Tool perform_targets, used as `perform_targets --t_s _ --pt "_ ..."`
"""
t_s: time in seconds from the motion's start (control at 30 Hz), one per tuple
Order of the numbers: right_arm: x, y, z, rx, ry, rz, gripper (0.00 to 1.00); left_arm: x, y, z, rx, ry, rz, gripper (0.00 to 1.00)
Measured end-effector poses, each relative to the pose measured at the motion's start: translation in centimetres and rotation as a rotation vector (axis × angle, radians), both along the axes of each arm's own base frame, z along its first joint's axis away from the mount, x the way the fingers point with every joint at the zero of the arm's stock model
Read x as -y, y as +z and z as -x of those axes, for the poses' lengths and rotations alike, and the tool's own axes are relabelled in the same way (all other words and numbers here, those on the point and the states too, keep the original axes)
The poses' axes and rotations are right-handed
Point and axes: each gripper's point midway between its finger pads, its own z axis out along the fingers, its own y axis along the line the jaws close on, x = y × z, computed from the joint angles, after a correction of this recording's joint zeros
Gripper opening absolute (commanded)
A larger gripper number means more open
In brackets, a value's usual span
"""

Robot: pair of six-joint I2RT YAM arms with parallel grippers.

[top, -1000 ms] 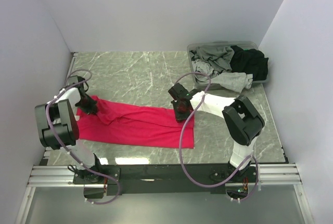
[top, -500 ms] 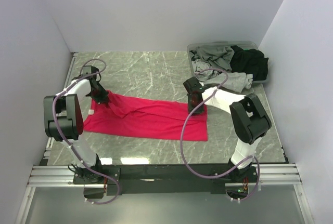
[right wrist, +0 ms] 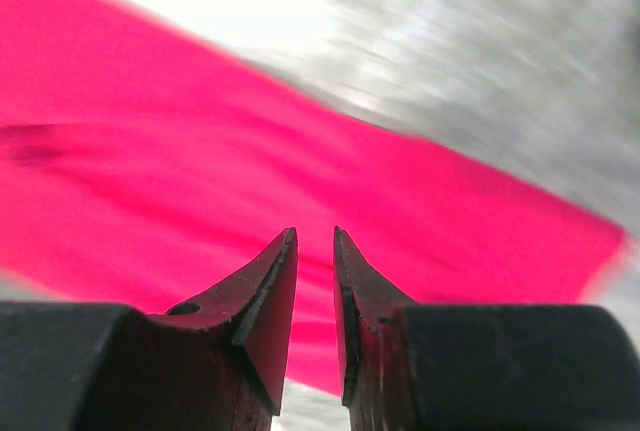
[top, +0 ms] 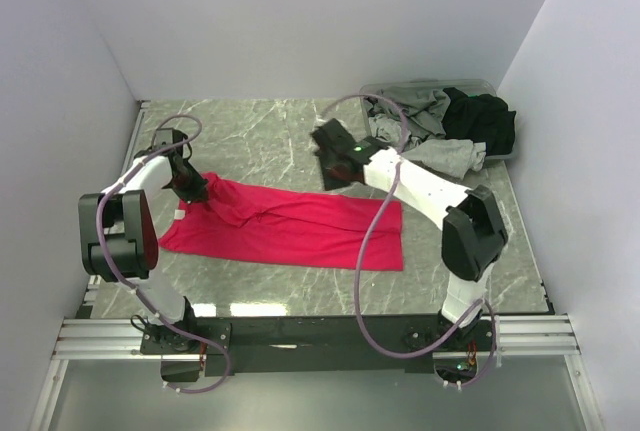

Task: Fold and stack the t-shirts
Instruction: Fold the tshirt

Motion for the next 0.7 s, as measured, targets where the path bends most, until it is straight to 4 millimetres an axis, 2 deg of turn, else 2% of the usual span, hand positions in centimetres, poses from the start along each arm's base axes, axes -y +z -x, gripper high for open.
perform_targets --t_s 0.07,0.13,0.27,0.37,0.5,0.6,0.7 --pt "-4.3 2.0 0.1 0.040 0.091 -0.068 0.28 0.1 -0.1 0.1 -0.002 -0.003 0.002 0.02" --pt "-7.8 2.9 0.3 0.057 0.164 -0.127 0.28 0.1 -0.3 0.3 -0.004 -0.005 0.007 0.05" --pt "-14.4 1.7 1.8 0.024 0.307 -0.204 0.28 0.1 -0.4 0.4 -0.006 -0.009 0.014 0.11" --pt "-17.4 -0.6 2.9 -0.024 0.370 -0.224 0.28 -0.1 -0.2 0.5 0.003 -0.018 0.010 0.12" --pt "-19.9 -3.7 4.3 -0.087 0.421 -0.243 0.29 -0.5 0.3 0.5 0.020 -0.022 0.004 0.13" --pt "-21.1 -4.9 5.2 -0.115 0.445 -0.257 0.29 -0.8 0.3 0.5 0.026 -0.027 -0.001 0.13" --pt "-22.4 -5.2 5.9 -0.126 0.463 -0.280 0.29 -1.0 -0.1 0.8 0.019 -0.027 -0.001 0.14"
